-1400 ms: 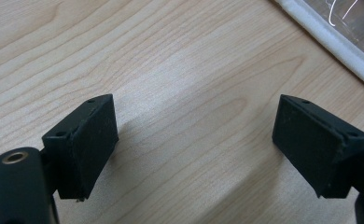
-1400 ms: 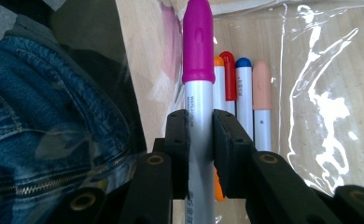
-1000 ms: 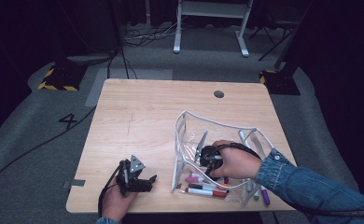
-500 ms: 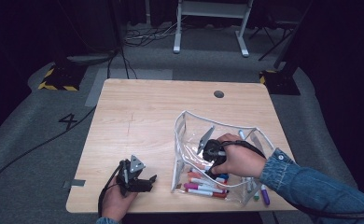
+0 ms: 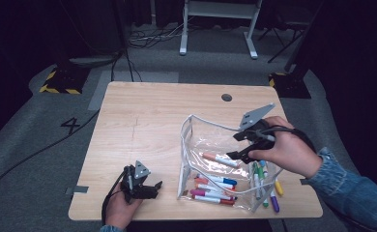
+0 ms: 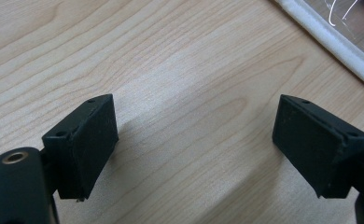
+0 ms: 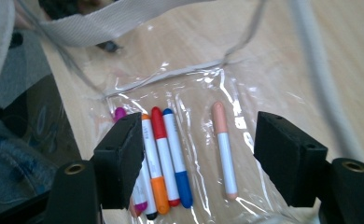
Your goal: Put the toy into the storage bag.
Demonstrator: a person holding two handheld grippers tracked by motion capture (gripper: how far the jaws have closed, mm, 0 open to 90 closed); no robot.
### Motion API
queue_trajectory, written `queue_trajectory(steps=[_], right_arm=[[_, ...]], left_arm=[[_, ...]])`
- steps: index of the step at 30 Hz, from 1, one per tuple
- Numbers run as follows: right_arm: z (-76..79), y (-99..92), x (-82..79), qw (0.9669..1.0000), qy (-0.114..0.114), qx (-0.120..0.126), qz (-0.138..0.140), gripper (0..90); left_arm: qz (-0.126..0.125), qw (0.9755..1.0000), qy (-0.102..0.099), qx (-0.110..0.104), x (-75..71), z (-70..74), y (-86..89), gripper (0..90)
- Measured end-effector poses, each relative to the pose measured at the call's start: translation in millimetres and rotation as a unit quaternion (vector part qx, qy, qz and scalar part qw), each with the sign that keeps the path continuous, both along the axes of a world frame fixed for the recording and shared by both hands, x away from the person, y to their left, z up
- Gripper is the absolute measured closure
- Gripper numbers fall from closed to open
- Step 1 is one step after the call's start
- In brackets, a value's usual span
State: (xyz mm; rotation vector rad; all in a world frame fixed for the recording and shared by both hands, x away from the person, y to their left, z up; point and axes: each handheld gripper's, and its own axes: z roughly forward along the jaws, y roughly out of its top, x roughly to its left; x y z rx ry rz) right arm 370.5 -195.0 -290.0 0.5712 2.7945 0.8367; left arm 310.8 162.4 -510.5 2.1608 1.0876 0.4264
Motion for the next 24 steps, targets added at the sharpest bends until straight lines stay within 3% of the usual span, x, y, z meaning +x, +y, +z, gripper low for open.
queue_trajectory(steps=[7,11,17,24], right_arm=[[11.5,-45.7,3.0,0.9985,-0.008,0.013,-0.052,34.6],[14.8,-71.5,3.9,0.9964,-0.009,0.034,-0.077,35.6],[21.0,-108.6,7.4,0.9911,-0.015,0.062,-0.117,37.1],[14.0,-142.8,11.8,0.984,-0.021,0.058,-0.167,39.7]], left_arm=[[0.0,1.0,0.0,0.0,-0.1,-0.1,0.0,14.3],[-0.001,1.0,0.002,0.003,-1.3,0.5,1.5,14.4],[0.001,1.0,0.001,0.001,-1.4,0.1,1.2,14.3],[0.001,1.0,0.002,0.0,-1.4,0.1,1.1,14.4]])
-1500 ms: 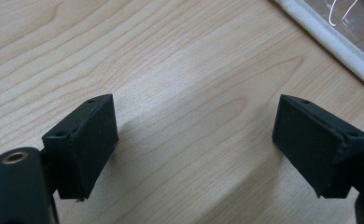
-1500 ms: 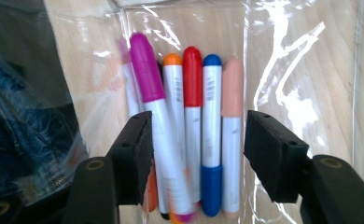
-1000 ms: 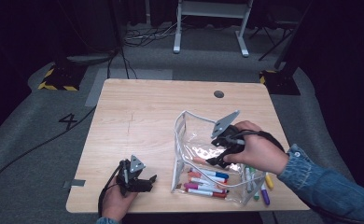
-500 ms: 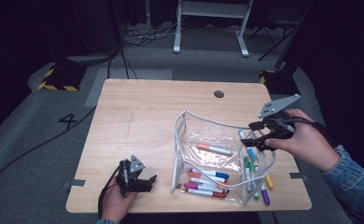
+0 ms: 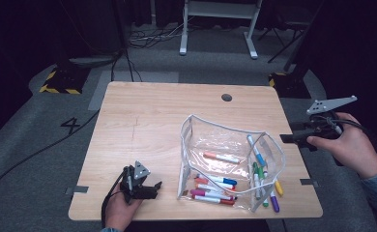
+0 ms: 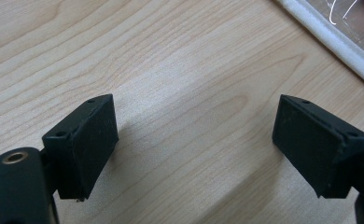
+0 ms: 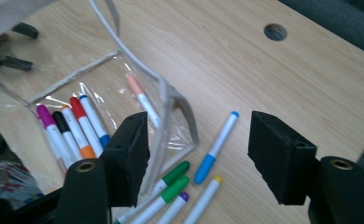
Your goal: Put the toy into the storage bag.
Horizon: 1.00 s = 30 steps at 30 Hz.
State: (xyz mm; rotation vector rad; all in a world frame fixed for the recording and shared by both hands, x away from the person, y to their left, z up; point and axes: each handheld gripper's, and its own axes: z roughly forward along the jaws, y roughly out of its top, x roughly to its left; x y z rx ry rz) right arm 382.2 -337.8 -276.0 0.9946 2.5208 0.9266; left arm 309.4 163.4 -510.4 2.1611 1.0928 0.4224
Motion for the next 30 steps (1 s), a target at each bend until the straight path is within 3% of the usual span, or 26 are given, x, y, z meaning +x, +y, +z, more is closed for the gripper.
queue_trajectory(steps=[3,6,9,10,13,16,17,18,19,21,22,23,24,30], right_arm=[[-6.6,-9.1,1.9,0.9999,0.002,-0.004,-0.017,40.8],[-28.5,-22.1,5.9,0.9986,0.014,-0.015,-0.048,41.8],[-42.3,-26.4,7.2,0.9979,0.026,-0.019,-0.056,42.6],[-61.0,-30.9,8.0,0.9964,0.049,-0.021,-0.066,43.4],[-82.3,-35.0,8.3,0.9947,0.067,-0.025,-0.074,45.4],[-105.4,-36.5,7.4,0.9923,0.088,-0.028,-0.083,47.6],[-105.4,-36.5,7.4,0.9923,0.088,-0.028,-0.083,47.6],[-120.9,-35.7,5.9,0.9895,0.11,-0.029,-0.089,50.2],[-127.2,-35.4,5.4,0.9886,0.117,-0.03,-0.09,50.8],[-131.7,-34.7,4.8,0.9878,0.122,-0.03,-0.091,51.6],[-145.6,-32.6,3.3,0.9865,0.131,-0.038,-0.09,53.6],[-145.6,-32.6,3.3,0.9865,0.131,-0.038,-0.09,53.6],[-157.6,-29.7,0.8,0.9838,0.145,-0.049,-0.093,55.2],[-182.4,-27.1,1.1,0.9798,0.162,-0.059,-0.1,57.3]], left_arm=[[0.002,1.0,0.0,0.001,0.0,0.1,0.0,14.4],[0.004,1.0,-0.001,0.0,0.6,0.0,-0.4,14.4],[0.005,1.0,0.0,-0.002,0.7,-0.1,-0.7,14.3],[0.005,1.0,-0.001,0.001,1.3,0.2,-0.5,14.3],[0.006,1.0,-0.002,-0.001,1.6,-0.1,-0.9,14.3],[0.008,1.0,-0.004,0.0,1.8,-0.2,-1.0,14.3],[0.008,1.0,-0.004,0.0,1.8,-0.2,-1.0,14.3],[0.008,1.0,-0.004,0.001,1.9,-0.1,-0.9,14.3],[0.007,1.0,-0.004,0.002,1.8,0.0,-0.9,14.3],[0.008,1.0,-0.004,0.001,1.9,-0.2,-0.9,14.3],[0.008,1.0,-0.004,0.001,1.8,-0.2,-0.9,14.3],[0.008,1.0,-0.004,0.001,1.8,-0.2,-0.9,14.3],[0.008,1.0,-0.004,0.001,1.8,-0.1,-1.0,14.3],[0.008,1.0,-0.004,0.0,1.8,-0.2,-1.0,14.3]])
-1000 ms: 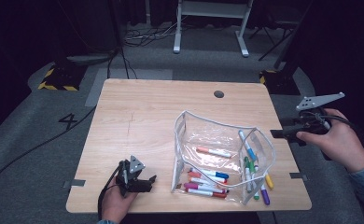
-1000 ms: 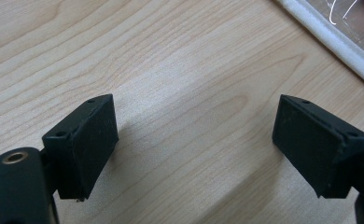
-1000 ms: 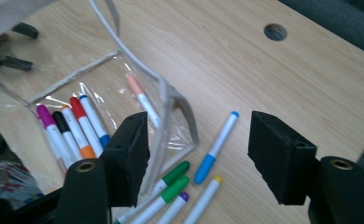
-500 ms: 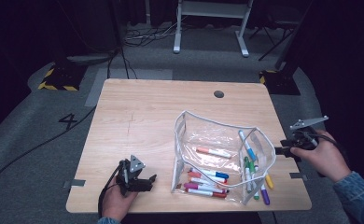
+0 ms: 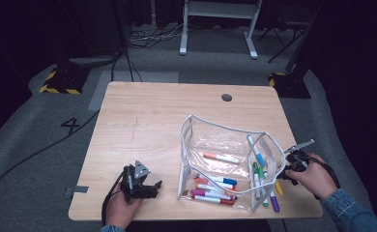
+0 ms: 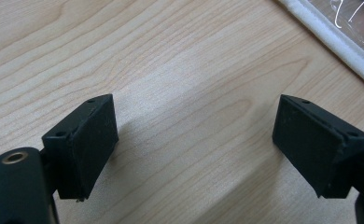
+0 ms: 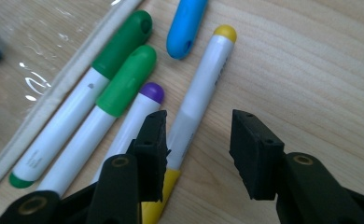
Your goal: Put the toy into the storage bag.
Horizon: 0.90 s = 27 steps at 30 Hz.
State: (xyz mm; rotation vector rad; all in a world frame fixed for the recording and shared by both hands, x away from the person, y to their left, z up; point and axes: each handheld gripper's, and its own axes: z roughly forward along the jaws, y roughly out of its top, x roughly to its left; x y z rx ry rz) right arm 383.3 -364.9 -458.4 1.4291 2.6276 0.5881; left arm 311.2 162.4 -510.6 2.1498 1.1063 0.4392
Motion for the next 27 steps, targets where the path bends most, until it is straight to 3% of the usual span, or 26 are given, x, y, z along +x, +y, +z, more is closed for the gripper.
queue_trajectory(steps=[2,4,7,14,18,22,27], right_arm=[[-3.7,-0.5,2.1,1.0,0.005,0.003,-0.006,60.5],[-7.4,-1.6,3.9,0.9999,0.001,-0.009,-0.008,64.1],[-10.7,-5.5,5.1,0.9994,0.008,-0.019,-0.029,75.5],[-9.8,-18.5,7.8,0.9985,0.001,-0.003,-0.055,77.1],[7.1,-22.4,7.4,0.9986,-0.009,0.015,-0.05,77.1],[24.3,-23.1,5.8,0.9989,-0.017,0.018,-0.04,77.2],[55.8,-20.6,0.9,0.999,-0.022,0.036,-0.014,77.2]], left_arm=[[0.0,1.0,0.0,0.0,0.0,0.0,0.0,14.3],[0.0,1.0,0.0,0.0,0.0,0.0,0.0,14.3],[0.0,1.0,0.0,0.001,0.0,0.0,0.1,14.3],[0.0,1.0,0.0,0.0,0.0,0.0,0.0,14.3],[0.0,1.0,0.0,0.001,0.0,0.1,0.1,14.3],[0.0,1.0,0.0,0.0,0.0,0.0,0.0,14.3],[0.0,1.0,0.0,0.0,0.0,0.0,0.0,14.3]])
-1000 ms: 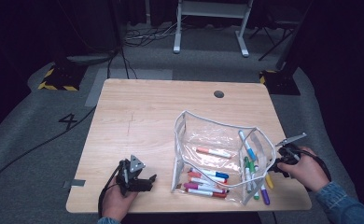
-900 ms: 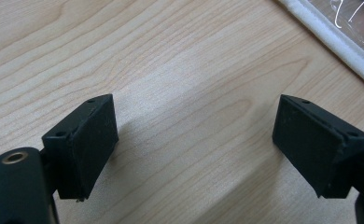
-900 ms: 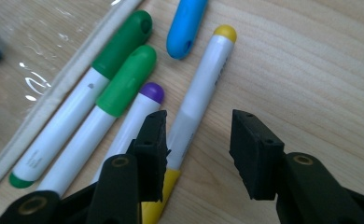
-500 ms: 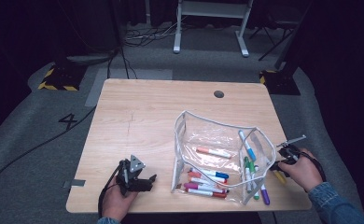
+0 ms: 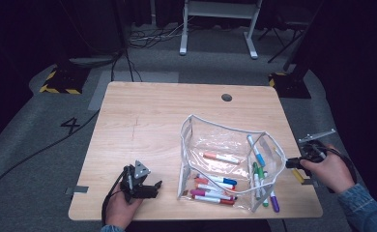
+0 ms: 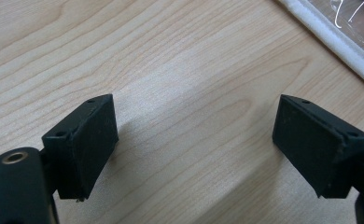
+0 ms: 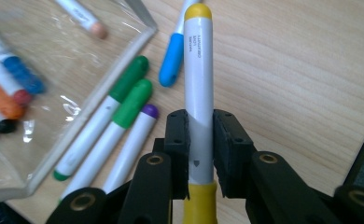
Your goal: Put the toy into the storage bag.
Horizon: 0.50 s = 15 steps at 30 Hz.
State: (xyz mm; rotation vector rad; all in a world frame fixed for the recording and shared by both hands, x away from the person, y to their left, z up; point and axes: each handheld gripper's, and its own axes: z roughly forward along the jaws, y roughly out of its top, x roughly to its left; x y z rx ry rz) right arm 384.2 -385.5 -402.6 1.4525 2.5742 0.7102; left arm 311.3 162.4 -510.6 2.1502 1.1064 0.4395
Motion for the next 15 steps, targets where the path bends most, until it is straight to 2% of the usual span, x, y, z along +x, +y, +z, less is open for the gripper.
queue_trajectory(steps=[7,10,11,15], right_arm=[[39.1,5.4,-5.6,0.9994,-0.015,0.009,0.029,77.1],[47.6,7.1,-6.8,0.9992,-0.018,0.009,0.035,77.1],[57.6,9.5,-8.4,0.9988,-0.025,0.011,0.041,77.1],[74.0,14.6,-11.2,0.9977,-0.037,0.011,0.056,77.1]], left_arm=[[0.0,1.0,0.0,0.0,0.0,0.0,0.0,14.3],[0.0,1.0,0.0,0.001,0.0,0.1,0.1,14.3],[-0.001,1.0,0.0,0.001,0.0,0.1,0.1,14.3],[-0.001,1.0,0.0,0.001,0.0,0.0,0.1,14.3]])
